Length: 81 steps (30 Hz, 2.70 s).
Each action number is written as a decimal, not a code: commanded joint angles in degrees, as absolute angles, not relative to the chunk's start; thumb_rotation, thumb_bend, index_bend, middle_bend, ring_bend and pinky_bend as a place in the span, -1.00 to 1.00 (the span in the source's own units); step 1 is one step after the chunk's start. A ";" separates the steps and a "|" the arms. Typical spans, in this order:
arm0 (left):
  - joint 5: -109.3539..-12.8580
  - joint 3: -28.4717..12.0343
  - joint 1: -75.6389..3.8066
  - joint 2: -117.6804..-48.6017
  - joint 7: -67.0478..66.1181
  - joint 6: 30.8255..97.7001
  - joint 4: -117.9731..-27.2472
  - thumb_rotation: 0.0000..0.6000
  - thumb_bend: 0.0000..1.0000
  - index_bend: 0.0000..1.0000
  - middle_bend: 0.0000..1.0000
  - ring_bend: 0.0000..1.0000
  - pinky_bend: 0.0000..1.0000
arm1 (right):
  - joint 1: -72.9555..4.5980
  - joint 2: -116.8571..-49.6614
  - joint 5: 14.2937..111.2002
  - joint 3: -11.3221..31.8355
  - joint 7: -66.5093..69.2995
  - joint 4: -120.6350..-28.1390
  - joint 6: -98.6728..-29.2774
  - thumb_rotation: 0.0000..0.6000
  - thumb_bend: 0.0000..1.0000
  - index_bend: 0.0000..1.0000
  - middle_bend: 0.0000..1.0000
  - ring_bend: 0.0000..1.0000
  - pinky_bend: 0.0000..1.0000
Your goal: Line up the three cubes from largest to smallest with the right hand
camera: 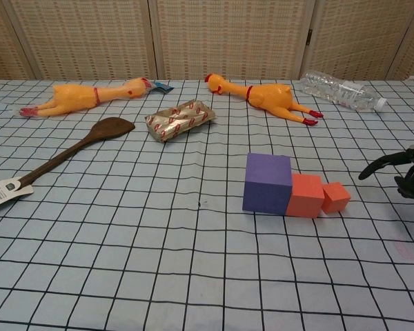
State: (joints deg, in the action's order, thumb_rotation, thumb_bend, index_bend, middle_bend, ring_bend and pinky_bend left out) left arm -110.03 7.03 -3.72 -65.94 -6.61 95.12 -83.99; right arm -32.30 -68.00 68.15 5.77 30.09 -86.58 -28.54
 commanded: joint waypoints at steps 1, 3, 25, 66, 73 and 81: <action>-110.16 7.19 -3.82 -65.77 -6.39 94.94 -84.07 1.00 -0.10 -0.61 -0.20 -0.36 -0.15 | -34.79 -65.67 62.76 4.22 24.65 -88.31 -26.00 1.00 0.45 -0.52 0.85 0.95 0.99; -110.16 7.15 -3.80 -65.77 -6.47 95.04 -84.07 1.00 -0.10 -0.61 -0.20 -0.36 -0.15 | -35.67 -65.13 60.62 3.63 22.48 -88.80 -25.82 1.00 0.46 -0.51 0.85 0.95 0.99; -110.26 7.01 -3.56 -65.97 -6.69 95.63 -83.81 1.00 -0.10 -0.61 -0.19 -0.36 -0.15 | -37.78 -64.50 57.59 4.33 19.31 -92.76 -22.66 1.00 0.46 -0.47 0.86 0.96 0.99; -110.34 7.07 -3.49 -65.96 -6.80 95.61 -83.90 1.00 -0.10 -0.61 -0.19 -0.36 -0.15 | -35.68 -65.56 67.42 7.77 26.95 -91.64 -18.03 1.00 0.47 -0.47 0.86 0.97 0.99; -110.15 7.03 -3.49 -65.93 -6.71 95.53 -83.94 1.00 -0.10 -0.61 -0.20 -0.36 -0.15 | -35.78 -66.01 68.14 7.90 27.69 -90.65 -17.77 1.00 0.47 -0.47 0.86 0.97 0.99; -110.08 7.01 -3.54 -65.93 -6.74 95.39 -83.93 1.00 -0.10 -0.61 -0.19 -0.36 -0.15 | -36.04 -66.59 68.79 8.10 28.60 -89.89 -17.18 1.00 0.47 -0.47 0.86 0.97 0.99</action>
